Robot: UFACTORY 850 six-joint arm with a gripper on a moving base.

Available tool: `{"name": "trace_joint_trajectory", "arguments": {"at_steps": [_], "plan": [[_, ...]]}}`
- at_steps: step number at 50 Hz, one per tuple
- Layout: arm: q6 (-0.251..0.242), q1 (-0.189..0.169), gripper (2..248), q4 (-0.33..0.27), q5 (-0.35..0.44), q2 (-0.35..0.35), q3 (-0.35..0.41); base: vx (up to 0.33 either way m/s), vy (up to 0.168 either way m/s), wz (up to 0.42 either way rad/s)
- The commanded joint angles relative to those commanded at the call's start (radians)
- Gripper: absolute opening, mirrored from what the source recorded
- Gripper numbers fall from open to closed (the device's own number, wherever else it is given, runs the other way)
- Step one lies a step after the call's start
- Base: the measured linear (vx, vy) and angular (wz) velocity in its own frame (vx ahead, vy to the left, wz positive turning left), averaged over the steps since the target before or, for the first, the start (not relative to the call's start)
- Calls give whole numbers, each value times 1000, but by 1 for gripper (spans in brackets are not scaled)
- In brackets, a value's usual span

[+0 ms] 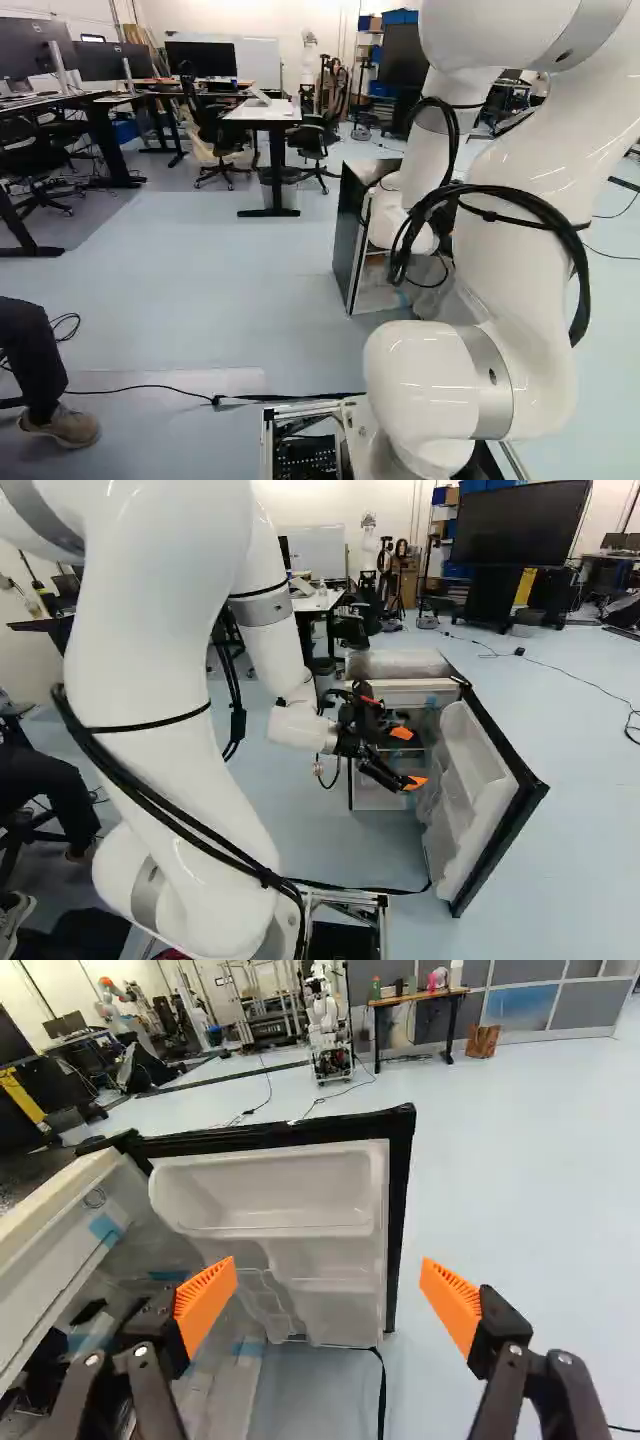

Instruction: Open the fridge door

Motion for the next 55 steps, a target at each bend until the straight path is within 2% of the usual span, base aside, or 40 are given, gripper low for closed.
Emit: {"name": "trace_joint_trajectory", "arguments": {"at_steps": [28,55], "plan": [[0,13,247,-84,-17,34,21,0,0,0],[0,38,247,-249,-51,101,63,0,0,0]]}}
